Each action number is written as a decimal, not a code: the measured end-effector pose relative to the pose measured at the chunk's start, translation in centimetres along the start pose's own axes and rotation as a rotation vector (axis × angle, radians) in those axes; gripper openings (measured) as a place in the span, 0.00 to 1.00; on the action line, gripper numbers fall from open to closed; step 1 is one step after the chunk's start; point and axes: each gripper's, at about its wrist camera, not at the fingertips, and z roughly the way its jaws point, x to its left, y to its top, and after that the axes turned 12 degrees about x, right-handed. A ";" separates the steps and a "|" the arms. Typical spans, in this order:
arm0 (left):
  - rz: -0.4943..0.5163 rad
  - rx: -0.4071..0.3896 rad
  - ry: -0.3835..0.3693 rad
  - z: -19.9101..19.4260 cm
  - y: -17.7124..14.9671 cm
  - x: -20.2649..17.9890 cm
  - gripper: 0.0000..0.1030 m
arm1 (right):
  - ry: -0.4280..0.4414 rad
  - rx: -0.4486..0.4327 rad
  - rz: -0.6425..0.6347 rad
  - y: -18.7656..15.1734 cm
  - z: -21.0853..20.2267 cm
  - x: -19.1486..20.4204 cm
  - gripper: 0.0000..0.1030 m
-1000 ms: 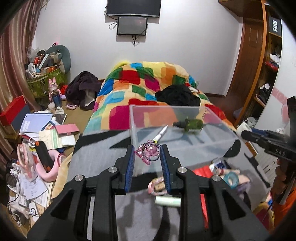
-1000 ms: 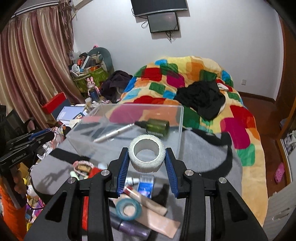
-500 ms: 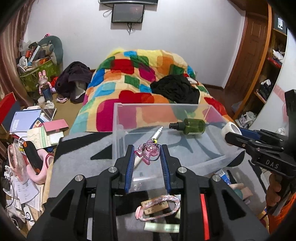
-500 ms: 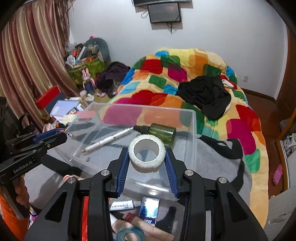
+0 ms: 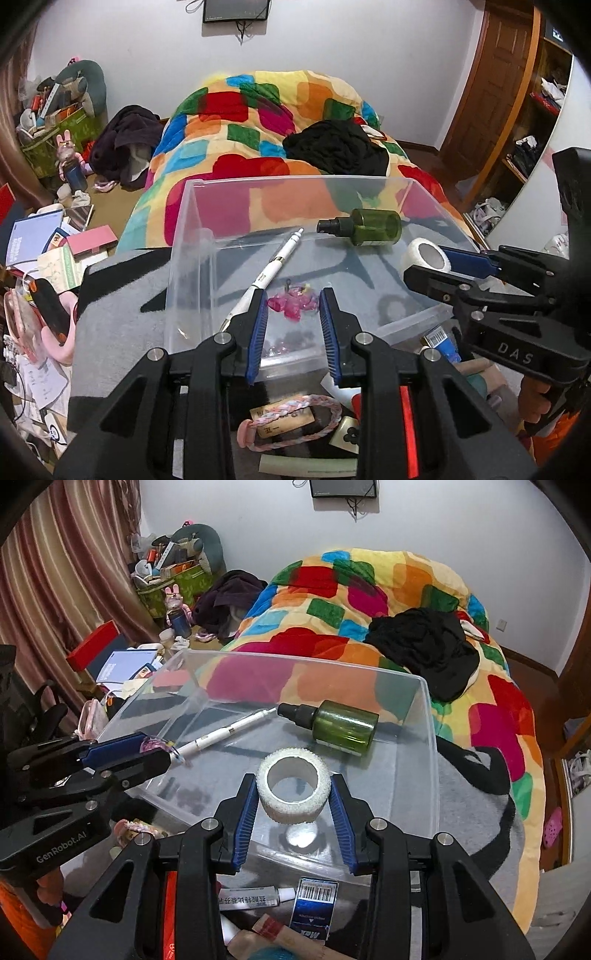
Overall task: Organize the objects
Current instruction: 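Drop the pink clip into the box with the left while the right places the white tape roll, then grasp the red box with the left gripper while the right grasps the purple tube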
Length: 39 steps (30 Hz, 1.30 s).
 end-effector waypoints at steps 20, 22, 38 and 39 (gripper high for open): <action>0.052 -0.094 0.022 -5.0 -4.2 -2.7 0.65 | -0.007 -0.120 -0.033 -3.6 -5.2 0.5 0.56; 0.056 -0.097 0.033 -5.1 -4.9 -3.1 0.73 | -0.015 -0.132 -0.031 -4.5 -5.8 0.2 0.59; 0.128 0.000 -0.012 -2.4 -12.0 -7.9 0.94 | -0.013 -0.047 -0.069 -14.0 -4.7 -1.1 0.67; 0.130 0.007 -0.007 -2.1 -12.2 -8.1 0.94 | -0.017 -0.042 -0.075 -14.3 -4.5 -1.1 0.67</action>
